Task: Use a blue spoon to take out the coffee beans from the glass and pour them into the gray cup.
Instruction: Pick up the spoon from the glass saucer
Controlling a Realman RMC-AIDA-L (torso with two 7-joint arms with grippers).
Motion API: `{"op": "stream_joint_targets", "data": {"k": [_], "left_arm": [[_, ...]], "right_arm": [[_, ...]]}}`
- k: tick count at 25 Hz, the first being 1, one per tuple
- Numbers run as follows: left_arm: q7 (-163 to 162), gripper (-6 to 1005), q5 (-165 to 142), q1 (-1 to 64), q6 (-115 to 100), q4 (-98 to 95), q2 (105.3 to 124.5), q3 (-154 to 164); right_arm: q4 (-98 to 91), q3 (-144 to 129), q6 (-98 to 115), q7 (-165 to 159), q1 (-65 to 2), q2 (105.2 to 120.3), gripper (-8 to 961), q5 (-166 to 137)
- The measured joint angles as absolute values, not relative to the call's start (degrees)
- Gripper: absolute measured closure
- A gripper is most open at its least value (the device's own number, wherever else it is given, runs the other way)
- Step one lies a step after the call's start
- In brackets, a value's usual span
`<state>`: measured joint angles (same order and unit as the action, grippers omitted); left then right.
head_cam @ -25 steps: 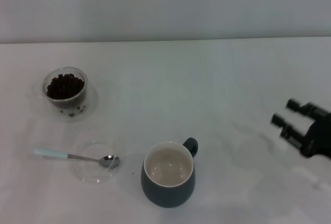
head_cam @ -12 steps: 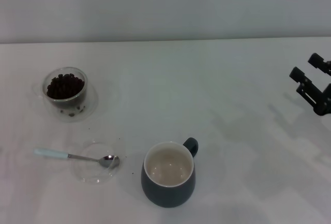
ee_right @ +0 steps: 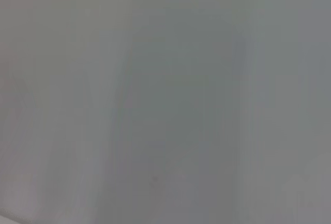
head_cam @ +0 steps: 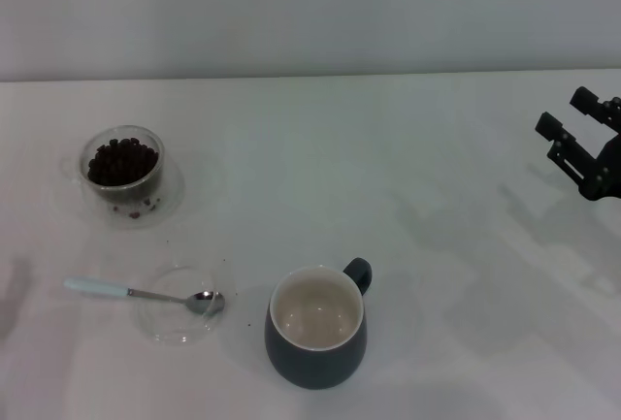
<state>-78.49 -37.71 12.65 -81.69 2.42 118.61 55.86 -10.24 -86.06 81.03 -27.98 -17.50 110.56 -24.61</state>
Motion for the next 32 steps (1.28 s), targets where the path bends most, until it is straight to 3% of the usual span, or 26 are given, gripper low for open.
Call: {"op": "stream_joint_targets", "data": {"k": [32], "left_arm": [[-82.90,110,-46.77,17.95,-74.81,1.90,119.05,65.30]], "right_arm": [[-10.46,-85.87,81.39,-27.53,-17.75,111.27,407,-25.05]]}}
